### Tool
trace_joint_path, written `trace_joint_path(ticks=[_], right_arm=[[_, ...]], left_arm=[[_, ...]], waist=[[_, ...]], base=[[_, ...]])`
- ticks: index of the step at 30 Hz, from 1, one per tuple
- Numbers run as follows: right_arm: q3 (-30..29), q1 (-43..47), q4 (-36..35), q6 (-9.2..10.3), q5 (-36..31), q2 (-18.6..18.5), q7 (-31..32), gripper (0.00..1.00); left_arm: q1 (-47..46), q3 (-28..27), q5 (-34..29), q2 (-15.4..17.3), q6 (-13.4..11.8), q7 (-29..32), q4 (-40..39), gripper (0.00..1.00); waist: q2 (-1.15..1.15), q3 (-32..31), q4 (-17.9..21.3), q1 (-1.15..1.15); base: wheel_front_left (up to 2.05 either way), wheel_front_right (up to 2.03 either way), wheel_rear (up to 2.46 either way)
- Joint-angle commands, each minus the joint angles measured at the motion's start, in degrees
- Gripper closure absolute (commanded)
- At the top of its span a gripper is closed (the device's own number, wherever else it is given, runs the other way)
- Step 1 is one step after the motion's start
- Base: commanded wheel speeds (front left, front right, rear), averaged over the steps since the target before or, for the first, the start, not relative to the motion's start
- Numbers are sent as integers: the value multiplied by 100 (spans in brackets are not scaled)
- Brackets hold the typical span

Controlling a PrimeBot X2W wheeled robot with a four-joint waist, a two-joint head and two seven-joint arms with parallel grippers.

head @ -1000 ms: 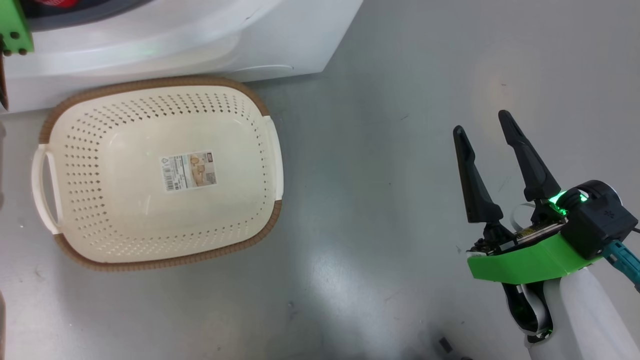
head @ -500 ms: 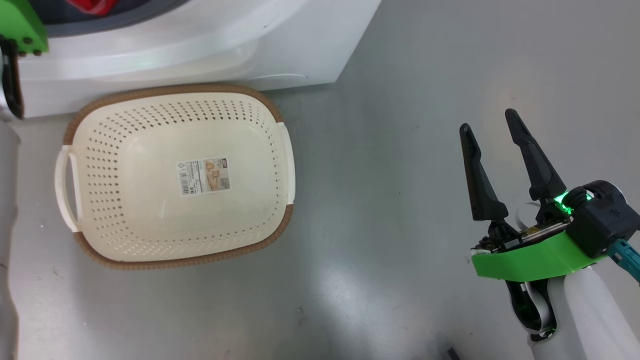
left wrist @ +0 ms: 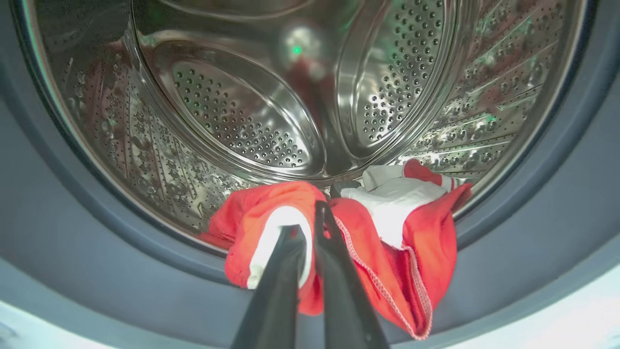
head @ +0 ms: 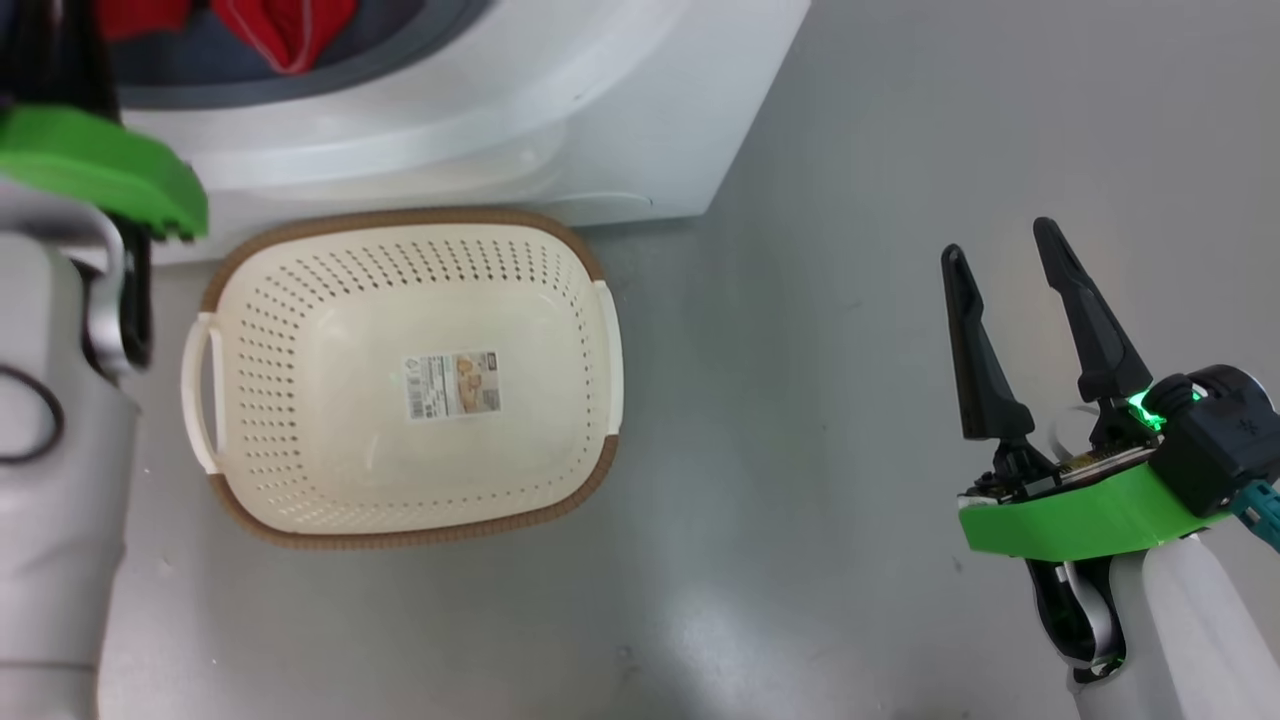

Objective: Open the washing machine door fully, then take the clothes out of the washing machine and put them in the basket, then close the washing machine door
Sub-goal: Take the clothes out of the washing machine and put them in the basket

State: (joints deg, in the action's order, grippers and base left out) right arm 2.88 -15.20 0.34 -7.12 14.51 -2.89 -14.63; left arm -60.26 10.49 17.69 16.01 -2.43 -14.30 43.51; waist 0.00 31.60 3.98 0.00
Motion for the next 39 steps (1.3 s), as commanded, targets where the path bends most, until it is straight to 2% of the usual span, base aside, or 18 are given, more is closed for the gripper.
trace_joint_path(ticks=[1,17,39], right_arm=[[113,196,-111,-36,-37,2,-37,0],[84,421,-71,-36,4,2,-37,0],[-45,621,-86,-36,67,2,-37,0]], left_arm=[[265,-170,-73,270,-35,-69,-372,100],[1745,-142,-111,221,-228,5,-1867,100],[3678,-167,49,268,-859,734,-4268,100]], waist=[[0,-209,-80,0],[0,-857,-176,0],[0,-1475,-159,0]], base=[[0,0,0],[0,0,0],[0,0,0]])
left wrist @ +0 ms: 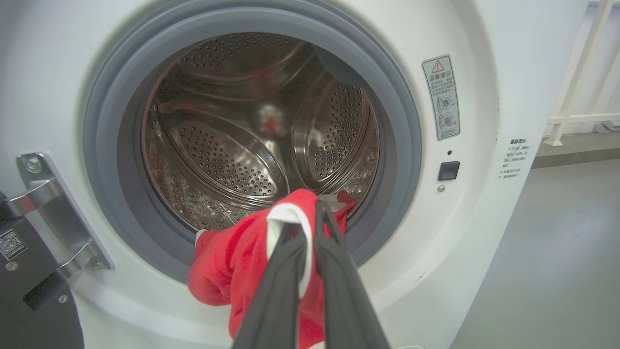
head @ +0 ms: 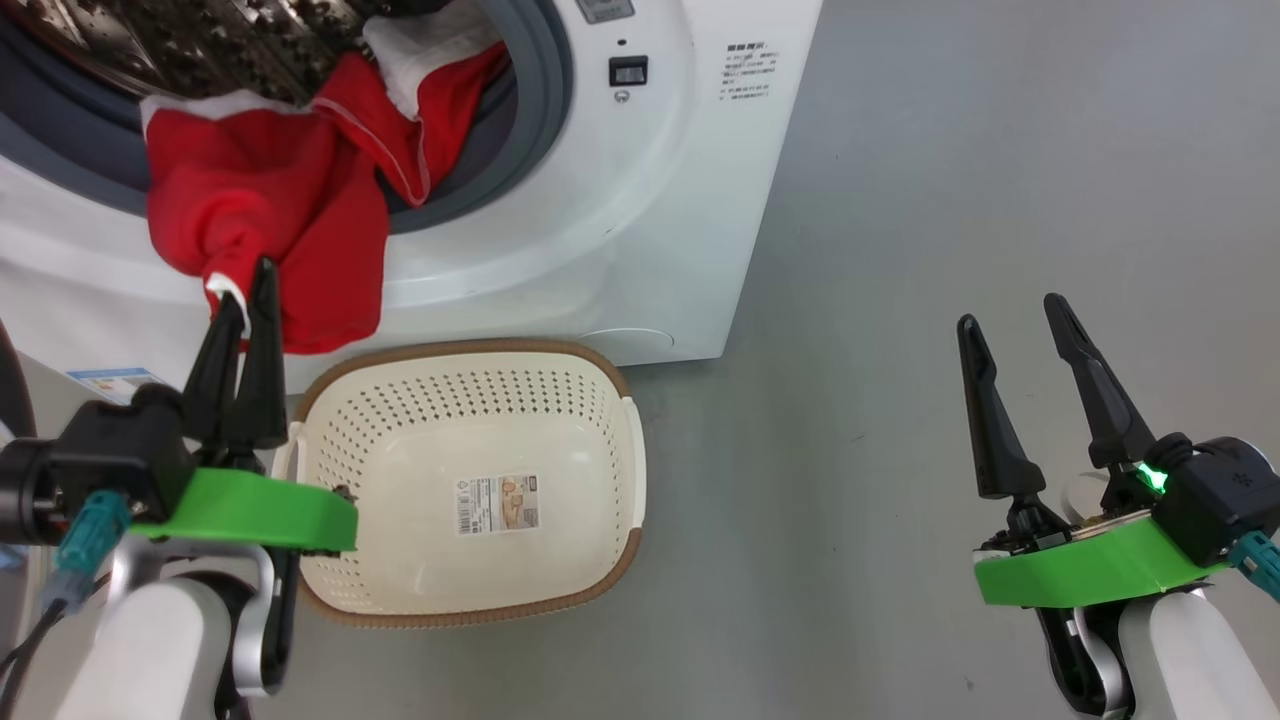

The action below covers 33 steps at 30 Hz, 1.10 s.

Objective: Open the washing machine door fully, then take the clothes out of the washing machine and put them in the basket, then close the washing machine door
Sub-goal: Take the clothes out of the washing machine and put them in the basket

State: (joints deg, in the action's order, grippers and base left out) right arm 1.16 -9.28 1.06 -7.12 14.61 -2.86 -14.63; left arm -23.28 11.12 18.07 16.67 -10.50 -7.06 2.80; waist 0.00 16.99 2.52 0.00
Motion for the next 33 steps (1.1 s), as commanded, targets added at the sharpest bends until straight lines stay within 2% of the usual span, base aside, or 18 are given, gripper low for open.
trace_joint_path(ticks=[1,11,16,21,33], right_arm=[[127,27,-167,-36,50,-1,-37,0],[92,56,-209,-36,-17,-1,-37,0],[115,46,-231,-36,-5,-1,-37,0],[124,-1,-246,-36,16,-1,-37,0],[192,-147,-237,-36,34,-1,-37,0]], left_arm=[[27,-220,-3,204,-85,47,-304,100],[396,-119,-88,217,-297,330,-1222,100],[527,-110,43,173,-311,433,-1147,100],[419,-42,219,23,-214,353,-537,100],[-538,49,781,-508,363,-154,2004,100]], waist=[[0,-23,-18,0],[0,-73,-27,0],[0,-6,8,0],[0,175,20,0],[0,619,58,0]], base=[[0,0,0],[0,0,0],[0,0,0],[0,0,0],[0,0,0]])
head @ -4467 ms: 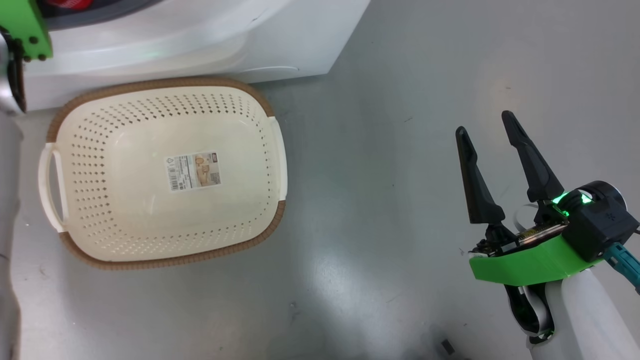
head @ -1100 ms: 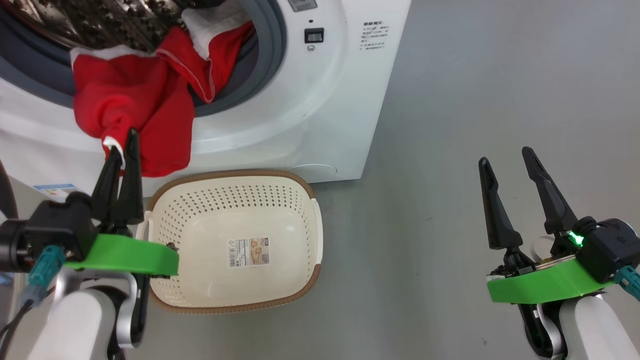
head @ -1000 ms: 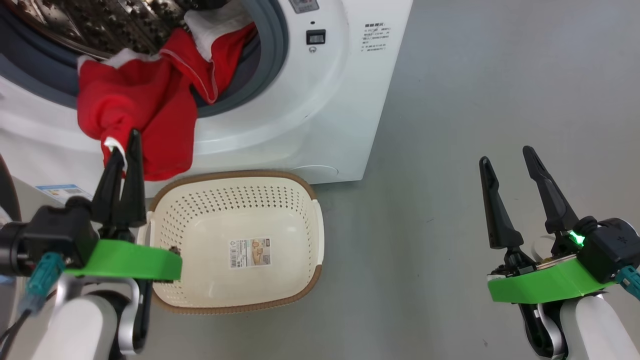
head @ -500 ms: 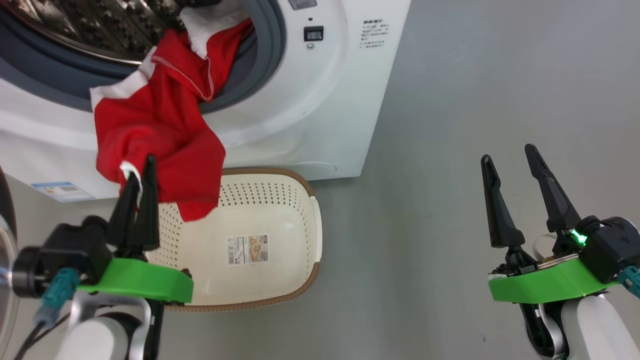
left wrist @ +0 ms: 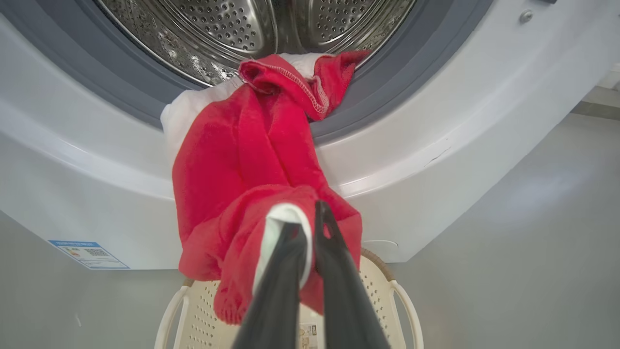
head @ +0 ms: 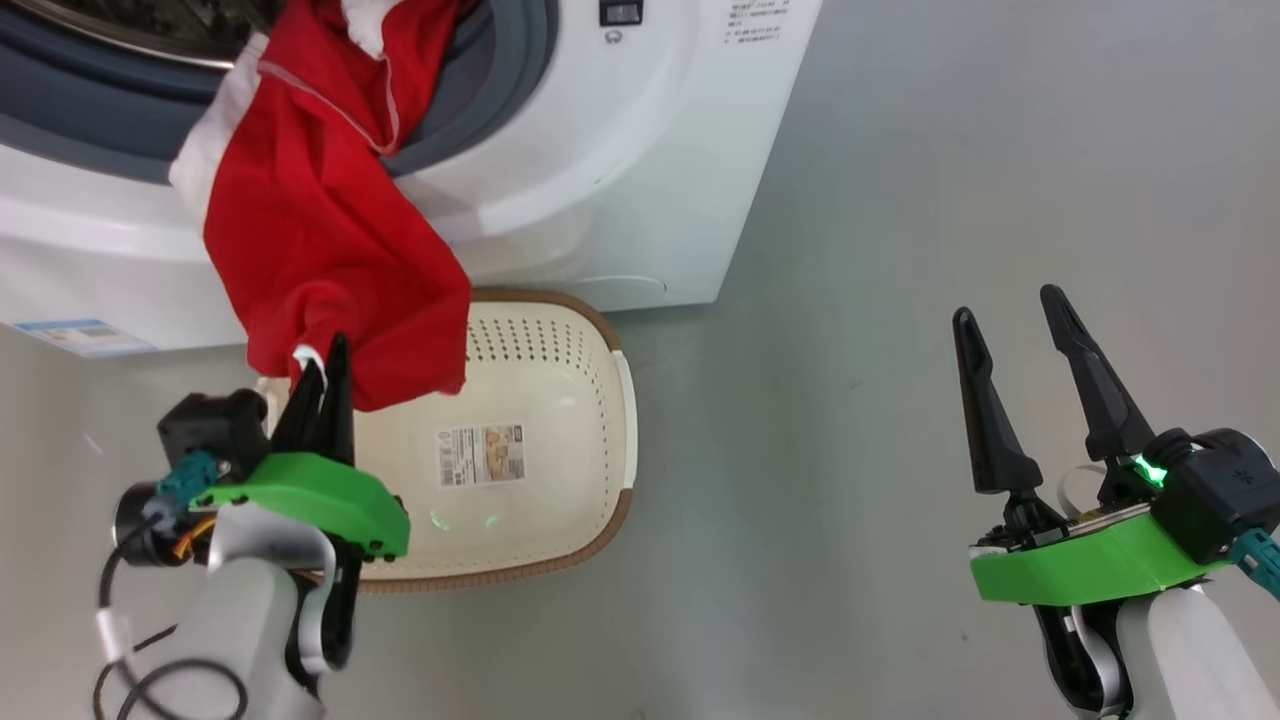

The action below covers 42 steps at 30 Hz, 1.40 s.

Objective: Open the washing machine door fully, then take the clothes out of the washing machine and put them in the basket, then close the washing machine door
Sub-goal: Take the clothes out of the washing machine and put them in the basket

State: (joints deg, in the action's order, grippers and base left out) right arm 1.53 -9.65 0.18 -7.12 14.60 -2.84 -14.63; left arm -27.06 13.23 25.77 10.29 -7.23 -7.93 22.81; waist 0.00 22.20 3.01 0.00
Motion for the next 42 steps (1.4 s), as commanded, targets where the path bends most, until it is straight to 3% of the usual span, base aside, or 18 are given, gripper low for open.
trace_joint_path(ticks=[1,14,20,26,42], right_arm=[[152,-121,-148,-36,32,-4,-37,0],[290,-356,-170,-36,-47,-4,-37,0],[360,-450,-187,-36,-45,-4,-37,0],[403,-546,-199,-36,-21,-4,-37,0],[421,-702,-280,-36,-86,-4,-37,0]], left_arm=[[-260,-144,30,96,87,-102,237,100],[-1603,50,180,-359,699,-516,3377,100],[-1985,108,197,-469,832,-603,4256,100],[-2158,167,208,-522,917,-635,4783,100],[-2170,358,175,-558,883,-606,5080,100]], waist=[[0,140,7,0],[0,810,50,0],[0,1052,133,0],[0,1280,247,0],[0,1757,333,0]], base=[[0,0,0],[0,0,0],[0,0,0],[0,0,0],[0,0,0]])
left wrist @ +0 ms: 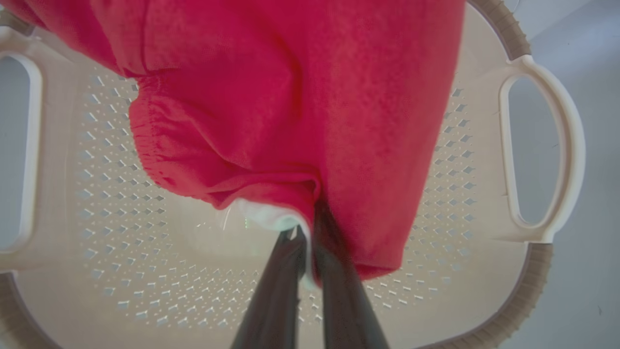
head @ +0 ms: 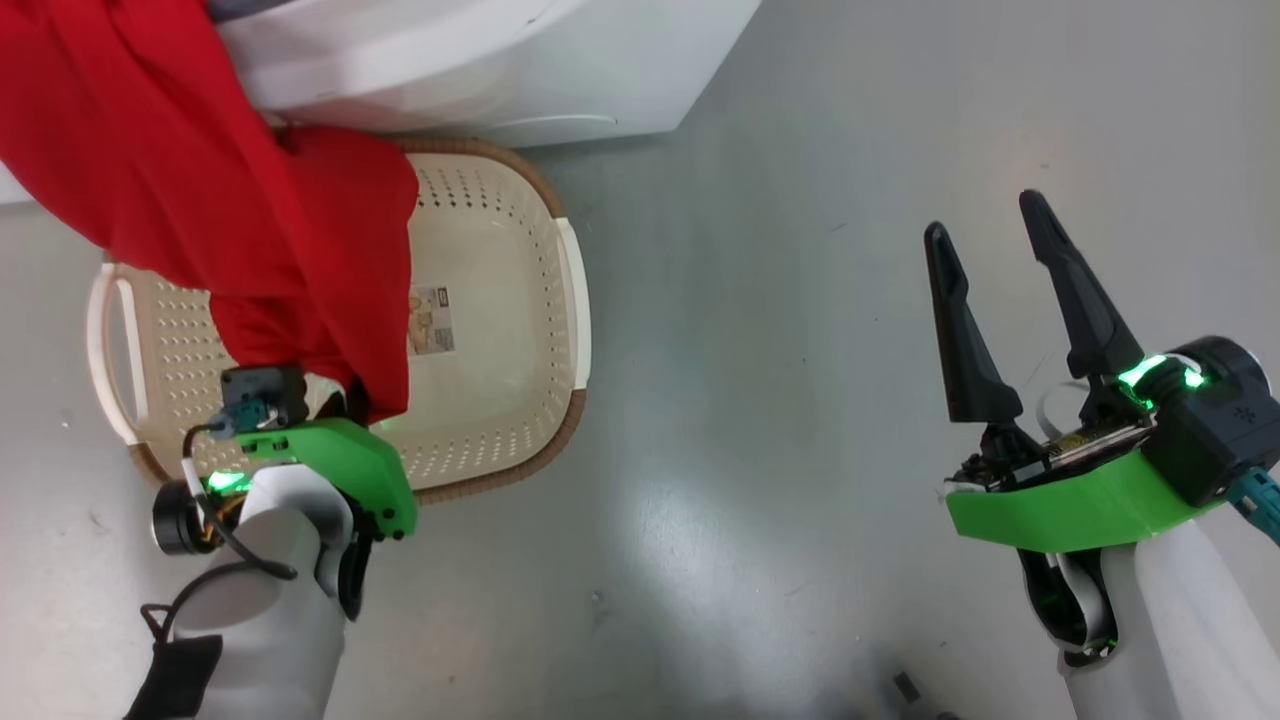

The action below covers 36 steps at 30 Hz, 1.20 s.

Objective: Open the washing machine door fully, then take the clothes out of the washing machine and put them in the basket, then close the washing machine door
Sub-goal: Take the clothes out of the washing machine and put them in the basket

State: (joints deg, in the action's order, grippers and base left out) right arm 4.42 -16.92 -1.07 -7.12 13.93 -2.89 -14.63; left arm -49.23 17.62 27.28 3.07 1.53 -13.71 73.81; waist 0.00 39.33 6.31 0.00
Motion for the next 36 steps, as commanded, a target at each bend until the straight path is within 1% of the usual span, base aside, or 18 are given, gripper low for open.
trace_joint_path(ticks=[1,7,8,9,10,11,12,13,18,21,28,29,36], right_arm=[[137,21,-159,-36,-23,2,-37,0],[154,18,-160,-36,-23,2,-37,0],[151,15,-156,-36,-21,2,-37,0],[148,10,-153,-36,-17,2,-37,0],[144,4,-150,-36,-14,2,-37,0],[139,0,-148,-36,-12,2,-37,0],[134,-4,-146,-36,-8,2,-37,0],[130,-7,-143,-36,-2,2,-37,0],[123,-11,-126,-36,28,2,-37,0],[102,-7,-122,-36,40,2,-37,0],[52,18,-127,-36,51,2,-37,0],[52,18,-127,-36,51,2,-37,0],[4,71,-138,-36,63,2,-37,0]], left_arm=[[42,-76,27,167,5,-34,-16,100],[1,-90,58,189,-52,-88,-5,100],[-15,-96,64,194,-55,-96,-4,88],[-36,-111,76,202,-59,-103,-4,62],[-55,-114,79,206,-58,-109,-4,54],[-77,-112,77,207,-60,-113,-5,38],[-100,-120,82,208,-69,-117,-10,12],[-118,-123,83,209,-71,-120,-10,0],[-179,-111,73,247,-51,-126,-32,0],[-169,-124,36,302,-75,-127,-217,0],[120,-291,-88,411,-192,-128,-971,0],[120,-291,-88,411,-192,-128,-971,0],[575,-525,-343,384,-344,-129,-2028,0]], waist=[[0,63,4,0],[0,111,19,0],[0,113,21,0],[0,114,23,0],[0,114,22,0],[0,112,19,0],[0,110,13,0],[0,107,8,0],[0,81,-18,0],[0,56,-45,0],[0,-19,-125,0],[0,-19,-125,0],[0,-116,-219,0]], base=[[0,0,0],[0,0,0],[0,0,0],[0,0,0],[0,0,0],[0,0,0],[0,0,0],[0,0,0],[0,0,0],[0,0,0],[0,0,0],[0,0,0],[0,0,0]])
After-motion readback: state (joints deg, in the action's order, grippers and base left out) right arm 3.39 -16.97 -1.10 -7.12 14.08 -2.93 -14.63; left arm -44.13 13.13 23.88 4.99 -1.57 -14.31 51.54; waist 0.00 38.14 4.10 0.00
